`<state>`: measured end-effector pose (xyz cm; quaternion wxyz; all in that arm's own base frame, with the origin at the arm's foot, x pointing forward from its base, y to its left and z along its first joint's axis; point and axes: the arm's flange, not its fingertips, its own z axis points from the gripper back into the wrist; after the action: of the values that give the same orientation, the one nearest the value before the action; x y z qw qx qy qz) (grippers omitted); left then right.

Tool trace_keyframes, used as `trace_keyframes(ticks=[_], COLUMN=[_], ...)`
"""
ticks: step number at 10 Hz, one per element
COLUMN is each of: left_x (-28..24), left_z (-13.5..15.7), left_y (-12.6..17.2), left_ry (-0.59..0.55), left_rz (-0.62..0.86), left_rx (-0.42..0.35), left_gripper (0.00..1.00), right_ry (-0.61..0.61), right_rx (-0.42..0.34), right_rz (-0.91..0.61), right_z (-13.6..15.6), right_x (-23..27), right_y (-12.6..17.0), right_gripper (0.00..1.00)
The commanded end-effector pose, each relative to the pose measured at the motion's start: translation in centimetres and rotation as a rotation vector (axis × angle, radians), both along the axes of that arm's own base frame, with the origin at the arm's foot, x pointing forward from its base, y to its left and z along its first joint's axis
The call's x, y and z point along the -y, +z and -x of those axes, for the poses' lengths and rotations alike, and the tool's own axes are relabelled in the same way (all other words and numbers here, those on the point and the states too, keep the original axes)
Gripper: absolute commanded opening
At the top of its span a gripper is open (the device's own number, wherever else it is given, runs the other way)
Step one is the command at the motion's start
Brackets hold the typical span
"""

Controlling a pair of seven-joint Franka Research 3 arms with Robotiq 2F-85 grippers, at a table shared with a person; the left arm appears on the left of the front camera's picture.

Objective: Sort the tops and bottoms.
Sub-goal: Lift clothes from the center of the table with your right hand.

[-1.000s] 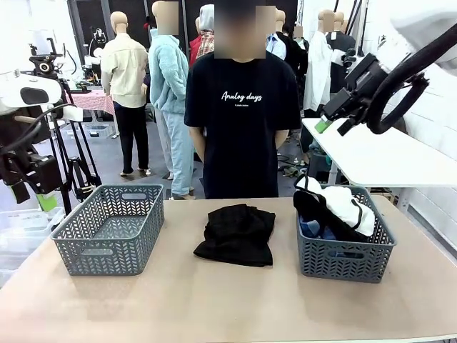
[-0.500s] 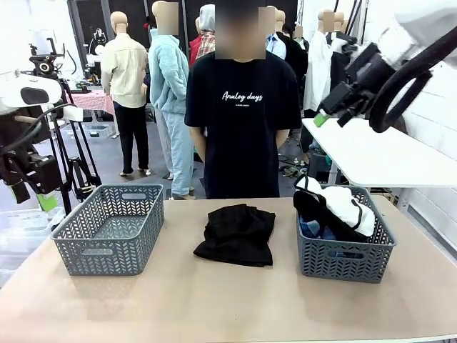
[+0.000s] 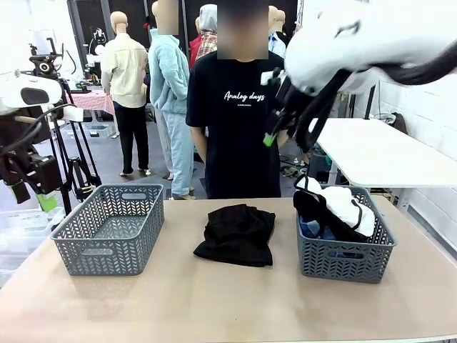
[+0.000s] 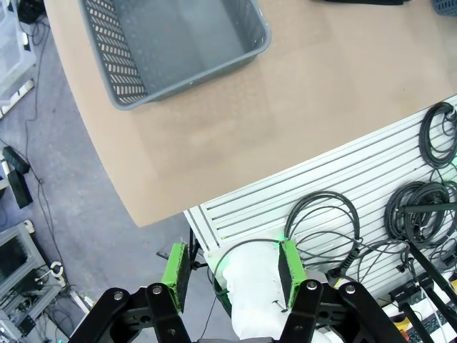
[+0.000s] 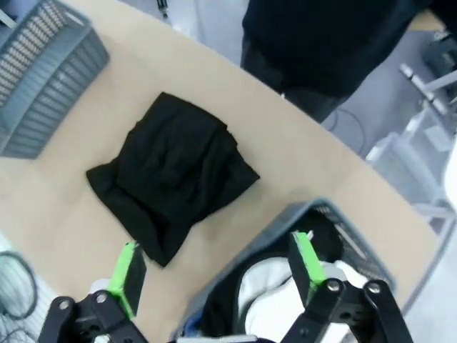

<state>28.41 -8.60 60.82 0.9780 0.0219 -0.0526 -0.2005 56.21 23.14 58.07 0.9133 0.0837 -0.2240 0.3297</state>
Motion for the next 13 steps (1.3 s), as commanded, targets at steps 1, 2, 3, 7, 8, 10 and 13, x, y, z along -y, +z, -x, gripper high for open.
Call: trace_keyframes(ticks=[1,2,3,7,8,10,13], left_x=[-0.2,-0.2,-0.2,-0.2,-0.2,-0.2,-0.2], left_z=[0.2,0.2,0.2,0.2,0.2,0.2,0.2], left_y=[0.0,0.0,0.0,0.0,0.0,0.0,0.0], left_ry=[-0.009,-0.009,-0.009,-0.009,-0.009,-0.009,-0.009], left_rz=[-0.007,-0.007,-0.007,-0.007,-0.007,-0.007,-0.007], left_rx=[0.004,0.004,0.004,0.004,0.004,0.004,0.004], left_gripper=[0.66,0.66,0.66,0.66,0.66,0.66,0.66], right_ry=[-0.029,-0.025,-0.030,-0.012,-0.012,-0.021,-0.001], right_rx=[-0.045,-0.061,-0.082,-0.062,-0.062,-0.077,-0.170], right_rz=[0.011,0.009,-0.017,-0.009,-0.009,0.029,0.137], right_z=[-4.8,-6.0,-6.6,-6.3,-6.3,-6.7,-8.6], right_x=[-1.7,-2.6,-3.2,-2.3,-2.3,-5.0,-8.7], right_y=[-1.0,-2.7,-4.4,-5.3,-5.3,-6.8,-12.7], right_gripper=[1.00,1.00,1.00,1.00,1.00,1.00,1.00])
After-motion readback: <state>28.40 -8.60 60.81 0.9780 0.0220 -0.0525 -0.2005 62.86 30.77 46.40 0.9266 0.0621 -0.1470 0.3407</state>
